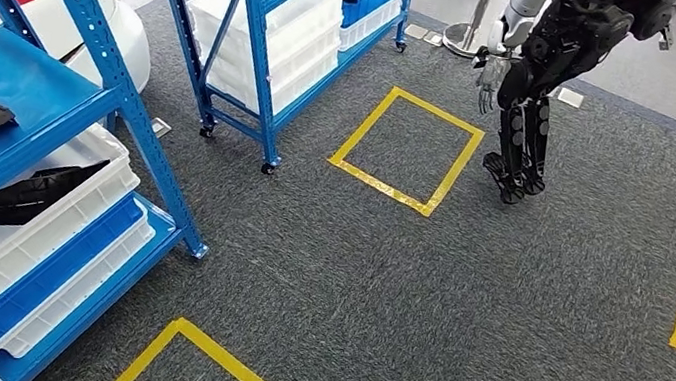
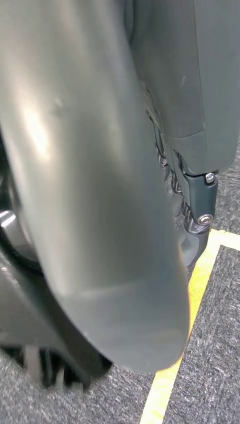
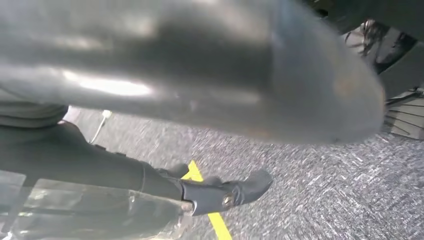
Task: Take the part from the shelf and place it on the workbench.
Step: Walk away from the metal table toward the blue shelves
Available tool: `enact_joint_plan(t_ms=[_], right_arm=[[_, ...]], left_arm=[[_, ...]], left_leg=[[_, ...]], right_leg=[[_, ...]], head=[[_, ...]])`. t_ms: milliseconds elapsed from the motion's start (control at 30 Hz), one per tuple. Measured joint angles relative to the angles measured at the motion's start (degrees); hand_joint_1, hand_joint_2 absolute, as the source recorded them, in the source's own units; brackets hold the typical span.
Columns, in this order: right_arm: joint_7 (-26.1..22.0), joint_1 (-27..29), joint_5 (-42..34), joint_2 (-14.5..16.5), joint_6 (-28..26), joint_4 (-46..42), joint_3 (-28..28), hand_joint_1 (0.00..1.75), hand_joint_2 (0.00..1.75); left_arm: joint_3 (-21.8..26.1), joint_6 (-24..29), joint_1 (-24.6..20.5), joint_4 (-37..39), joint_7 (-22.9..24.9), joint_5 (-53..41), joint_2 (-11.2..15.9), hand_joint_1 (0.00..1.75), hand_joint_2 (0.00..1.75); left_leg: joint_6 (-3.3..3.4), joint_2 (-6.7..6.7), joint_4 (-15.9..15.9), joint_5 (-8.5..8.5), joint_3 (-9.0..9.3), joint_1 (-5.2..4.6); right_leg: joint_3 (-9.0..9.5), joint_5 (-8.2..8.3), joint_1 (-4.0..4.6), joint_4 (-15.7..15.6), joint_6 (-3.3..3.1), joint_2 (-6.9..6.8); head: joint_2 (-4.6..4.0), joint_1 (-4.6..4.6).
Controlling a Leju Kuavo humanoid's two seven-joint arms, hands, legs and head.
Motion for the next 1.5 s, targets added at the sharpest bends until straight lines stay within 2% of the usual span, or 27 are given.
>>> enact_joint_plan(t_ms=[33, 67, 167, 233, 300, 333, 400, 467, 500, 533, 567, 600, 667, 700, 767, 833, 900, 967, 1033, 1067, 1100, 1133, 1200, 1267, 1367, 1433, 1500], right_arm=[[0.0, 0.0, 0.1, 0.0, 0.0, 0.0, 0.0, 0.00, 0.00], [0.0, 0.0, 0.1, -0.1, 0.0, 0.0, 0.0, 0.00, 0.00], [0.0, -0.2, 0.2, -0.1, 0.1, 0.0, 0.1, 0.00, 0.00], [-0.1, -0.3, 0.2, -0.1, 0.1, 0.0, 0.1, 0.00, 0.00], [-0.2, -0.4, 0.2, 0.0, 0.2, 0.0, 0.1, 0.00, 0.00], [-0.2, -0.4, 0.3, 0.0, 0.3, 0.0, 0.2, 0.00, 0.00], [-0.2, -0.5, 0.4, -0.1, 0.7, 0.0, 0.2, 0.00, 0.00], [-0.3, -0.4, 0.5, -0.1, 1.0, 0.0, 0.2, 0.00, 0.00], [-0.3, -0.3, 0.6, -0.1, 1.0, 0.0, 0.2, 0.00, 0.00], [-0.3, -0.2, 0.6, -0.2, 1.0, 0.0, 0.2, 0.00, 0.00], [-0.2, -0.1, 0.6, -0.2, 1.0, 0.0, 0.2, 0.00, 0.00], [-0.1, -0.1, 0.6, -0.3, 1.0, 0.0, 0.2, 0.00, 0.00], [0.4, -0.1, 0.7, -0.5, 1.1, 0.0, 0.2, 0.00, 0.00], [0.7, -0.1, 0.7, -0.4, 1.3, 0.0, 0.2, 0.00, 0.00], [1.1, -0.2, 0.8, -0.4, 1.7, 0.0, 0.2, 0.00, 0.00], [1.2, -0.4, 0.9, -0.2, 2.0, 0.0, 0.2, 0.00, 0.00], [1.3, -0.4, 0.9, -0.1, 2.1, 0.0, 0.2, 0.00, 0.00], [1.3, -0.3, 0.9, -0.1, 2.2, 0.0, 0.2, 0.00, 0.00], [1.3, -0.1, 0.9, -0.1, 2.2, 0.0, 0.2, 0.00, 0.00], [1.3, 0.0, 0.9, -0.1, 2.2, 0.0, 0.2, 0.00, 0.00], [1.3, 0.0, 0.9, -0.1, 2.2, 0.0, 0.2, 0.00, 0.00], [1.3, -0.1, 0.9, -0.1, 2.2, 0.0, 0.2, 0.00, 0.00], [1.3, -0.2, 0.9, 0.1, 2.3, 0.0, 0.2, 0.00, 0.00], [1.2, -0.2, 0.9, 0.2, 2.5, 0.0, 0.2, 0.00, 0.00], [1.2, -0.4, 0.9, 0.3, 2.7, 0.0, 0.2, 0.00, 0.00], [1.1, -0.4, 0.9, 0.3, 2.8, 0.0, 0.2, 0.00, 0.00], [1.1, -0.3, 0.9, 0.3, 2.9, 0.0, 0.2, 0.00, 0.00]], left_arm=[[0.0, 0.1, 0.0, 0.0, 0.1, 0.0, 0.0, 0.00, 0.00], [0.0, 0.2, 0.1, 0.0, 0.1, 0.0, 0.0, 0.00, 0.00], [0.0, 0.2, 0.1, 0.0, 0.2, -0.1, 0.0, 0.00, 0.00], [0.0, 0.3, -0.1, 0.0, 0.3, -0.1, 0.0, 0.00, 0.00], [0.0, 0.3, -0.3, 0.0, 0.4, -0.1, 0.0, 0.00, 0.00], [0.0, 0.3, -0.3, 0.0, 0.4, -0.1, 0.0, 0.00, 0.00], [0.0, 0.2, -0.3, 0.0, 0.5, -0.1, 0.0, 0.00, 0.00], [0.0, 0.2, -0.5, 0.0, 0.6, -0.1, 0.0, 0.00, 0.00], [0.0, 0.2, -0.5, 0.0, 0.6, -0.1, 0.0, 0.00, 0.00], [0.0, 0.2, -0.5, 0.0, 0.6, -0.1, 0.0, 0.00, 0.00], [0.0, 0.2, -0.4, 0.0, 0.6, -0.1, 0.0, 0.00, 0.00], [0.0, 0.1, -0.4, 0.0, 0.6, -0.1, -0.1, 0.00, 0.00], [0.0, 0.0, -0.4, 0.0, 0.6, -0.1, -0.1, 0.00, 0.00], [0.0, -0.1, -0.4, 0.0, 0.7, -0.1, -0.1, 0.00, 0.00], [0.0, -0.1, -0.4, 0.0, 0.9, -0.2, -0.1, 0.00, 0.00], [0.0, 0.1, -0.2, 0.0, 1.3, -0.3, -0.1, 0.00, 0.00], [0.1, 0.2, -0.2, 0.0, 1.6, -0.3, -0.1, 0.00, 0.00], [0.1, 0.3, -0.3, 0.0, 1.9, -0.5, -0.1, 0.00, 0.00], [0.1, 0.3, -0.4, 0.0, 2.1, -0.6, -0.2, 0.00, 0.00], [0.1, 0.3, -0.3, 0.0, 2.1, -0.6, -0.2, 0.00, 0.00], [0.1, 0.3, -0.3, 0.0, 2.2, -0.6, -0.2, 0.00, 0.00], [0.1, 0.3, -0.2, 0.0, 2.2, -0.6, -0.2, 0.00, 0.00], [0.1, 0.3, -0.4, 0.0, 2.1, -0.7, -0.1, 0.00, 0.00], [0.1, 0.2, -0.7, -0.1, 2.1, -0.8, 0.0, 0.00, 0.00], [0.1, 0.3, -0.7, -0.1, 2.1, -0.8, 0.0, 0.00, 0.00], [0.1, 0.3, -0.6, -0.1, 2.2, -0.9, -0.1, 0.00, 0.00], [0.1, 0.2, -0.7, -0.1, 2.2, -1.0, -0.2, 0.00, 0.00]], left_leg=[[-0.05, 0.19, 1.6, -0.06, -0.95, 0.09], [0.02, 0.32, 0.6, 1.08, -0.62, 0.14], [0.82, 2.33, -10.8, 6.56, 5.06, -0.15], [1.45, 3.56, -14.8, 7.43, 7.01, -0.68], [2.01, 2.86, -15.4, 7.39, 7.07, -1.08], [2.27, 2.33, -15.9, 7.73, 7.38, -0.97], [2.82, 1.22, -16.9, 8.46, 8.00, -0.55], [3.05, 0.07, -17.2, 8.73, 8.13, -0.35], [3.05, -0.58, -17.2, 8.74, 8.10, -0.38], [3.04, -1.26, -17.2, 8.73, 8.11, -0.39], [3.01, -1.94, -17.1, 8.71, 8.16, -0.36], [2.92, -2.61, -17.1, 8.67, 8.25, -0.30], [2.51, -3.83, -16.9, 8.47, 8.42, -0.17], [2.15, -4.35, -16.7, 8.26, 8.45, -0.24], [1.55, -5.01, -16.4, 7.98, 8.26, -0.42], [1.17, -5.29, -16.2, 7.86, 8.04, -0.28], [0.69, -3.47, -14.3, 6.58, 7.24, -0.09], [0.18, -0.80, -8.0, 3.05, 4.22, 0.00], [-0.04, 0.12, -0.5, 0.02, 0.31, 0.10], [0.03, 0.24, 1.1, -0.06, -0.63, 0.10], [0.24, 0.31, 0.4, 1.01, -0.38, 0.07], [0.64, 0.60, -2.7, 2.99, 1.12, -0.03], [1.77, 2.61, -10.9, 6.56, 5.30, -0.62], [2.55, 4.10, -15.1, 7.53, 7.23, -1.32], [2.95, 2.62, -16.3, 7.83, 7.61, -1.39], [3.22, 1.43, -17.4, 8.56, 8.43, -0.89], [3.34, 0.24, -17.8, 8.86, 8.70, -0.67]], right_leg=[[0.01, -0.08, 0.10, 0.0, -0.11, -0.55], [0.07, -0.15, 0.17, 0.0, -0.20, -1.05], [0.43, -0.39, 0.44, 0.0, -0.24, -2.30], [0.57, -0.56, 0.56, -0.1, 0.05, -3.01], [0.92, -0.63, 0.52, -0.5, 0.60, -3.89], [1.01, -0.75, 0.52, -0.4, 0.89, -3.79], [0.06, -2.12, 0.55, 2.0, 1.05, -1.77], [-3.42, -5.17, 0.40, 9.1, 0.72, 0.64], [-5.43, -6.50, 0.33, 12.9, 0.69, 1.05], [-6.80, -7.04, 0.26, 15.2, 0.92, 1.16], [-7.22, -6.67, 0.18, 15.5, 1.35, 1.20], [-6.42, -5.31, 0.03, 13.4, 1.97, 1.32], [-3.10, -1.77, -0.50, 5.7, 3.08, 2.42], [-1.71, -0.43, -0.67, 2.3, 3.16, 3.02], [-0.49, 0.43, -0.65, -0.1, 2.44, 3.61], [-0.21, 0.59, -0.54, -0.2, 1.55, 2.91], [-0.17, 0.69, -0.59, -0.3, 0.91, 2.14], [-0.14, 0.58, -0.38, -0.3, 0.42, 1.16], [-0.16, 0.38, -0.03, -0.3, 0.13, -0.08], [-0.13, 0.29, 0.11, -0.3, 0.01, -0.68], [-0.04, 0.20, 0.25, -0.3, -0.09, -1.18], [0.13, 0.10, 0.40, -0.3, -0.21, -1.66], [0.47, -0.13, 0.70, -0.4, -0.33, -2.50], [0.59, -0.36, 0.89, -0.4, -0.14, -3.40], [1.06, -0.64, 1.09, -0.7, 0.46, -4.50], [0.11, -2.11, 1.20, 2.1, 0.59, -2.40], [-3.23, -4.98, 0.90, 8.9, 0.36, 0.37]], head=[[0.00, -0.01], [0.00, -0.01], [0.00, 0.02], [0.00, 0.05], [0.00, 0.01], [0.00, 0.05], [0.00, 0.16], [0.00, 0.34], [0.00, 0.46], [0.00, 0.47], [0.00, 0.50], [0.00, 0.52], [0.00, 0.57], [0.00, 0.61], [0.00, 0.62], [0.00, 0.55], [0.00, 0.35], [0.00, 0.13], [0.00, 0.10], [0.00, 0.09], [0.00, 0.08], [0.00, 0.08], [0.00, 0.12], [0.00, 0.14], [0.00, 0.10], [0.00, 0.20], [0.00, 0.43]])
